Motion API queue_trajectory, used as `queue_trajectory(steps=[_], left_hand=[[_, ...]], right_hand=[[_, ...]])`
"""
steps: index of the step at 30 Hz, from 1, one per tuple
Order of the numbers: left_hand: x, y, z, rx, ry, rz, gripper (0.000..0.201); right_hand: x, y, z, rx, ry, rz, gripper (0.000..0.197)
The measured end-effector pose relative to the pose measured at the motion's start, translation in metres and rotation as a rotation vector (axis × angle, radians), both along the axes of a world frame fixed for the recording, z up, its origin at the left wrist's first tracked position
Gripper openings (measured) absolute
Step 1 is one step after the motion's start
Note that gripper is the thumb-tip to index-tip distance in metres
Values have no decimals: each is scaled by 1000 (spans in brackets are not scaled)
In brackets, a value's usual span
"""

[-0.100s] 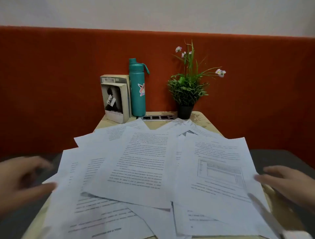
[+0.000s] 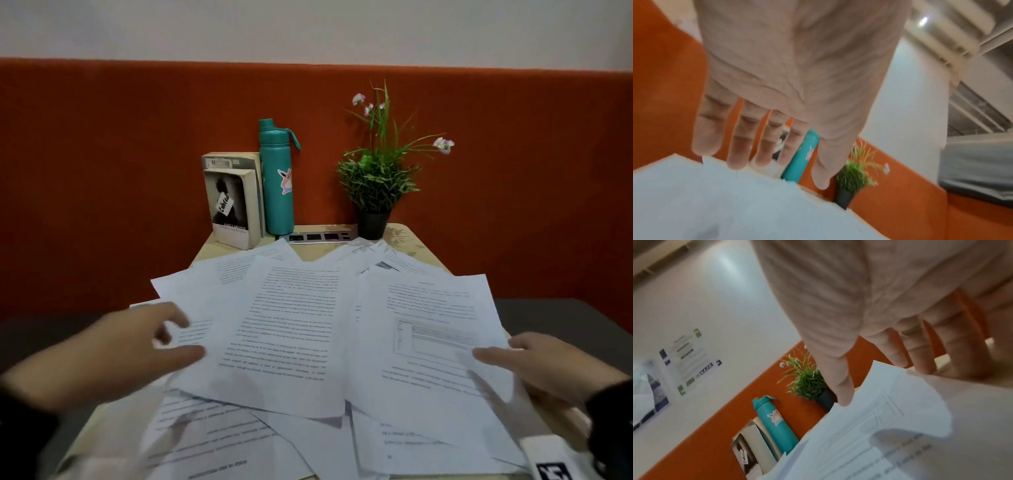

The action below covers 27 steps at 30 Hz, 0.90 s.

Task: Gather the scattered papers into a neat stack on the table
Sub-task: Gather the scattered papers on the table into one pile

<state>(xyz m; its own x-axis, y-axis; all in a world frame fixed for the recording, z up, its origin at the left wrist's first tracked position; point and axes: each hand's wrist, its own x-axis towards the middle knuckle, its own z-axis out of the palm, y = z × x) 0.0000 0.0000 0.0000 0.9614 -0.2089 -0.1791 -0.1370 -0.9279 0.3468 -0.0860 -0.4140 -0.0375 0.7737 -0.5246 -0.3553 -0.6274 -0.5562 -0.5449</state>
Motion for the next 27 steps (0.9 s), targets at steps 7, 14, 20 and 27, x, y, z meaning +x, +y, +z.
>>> queue_trajectory(steps=[7,14,20,27], left_hand=[[71,-80,-42,315,181,45,92],[78,-87,-48,268,223,174,117],[86,-88,-31,-52,186,248,80],[88,-102,19,-555,224,165,10]], right_hand=[[26,-9,-19,-22,95,-85,28],[28,-15,-16,24,20,-136,12],[31,-17,-17,29,-57,-152,12],[29,-19,-12,89,-168,-163,15]])
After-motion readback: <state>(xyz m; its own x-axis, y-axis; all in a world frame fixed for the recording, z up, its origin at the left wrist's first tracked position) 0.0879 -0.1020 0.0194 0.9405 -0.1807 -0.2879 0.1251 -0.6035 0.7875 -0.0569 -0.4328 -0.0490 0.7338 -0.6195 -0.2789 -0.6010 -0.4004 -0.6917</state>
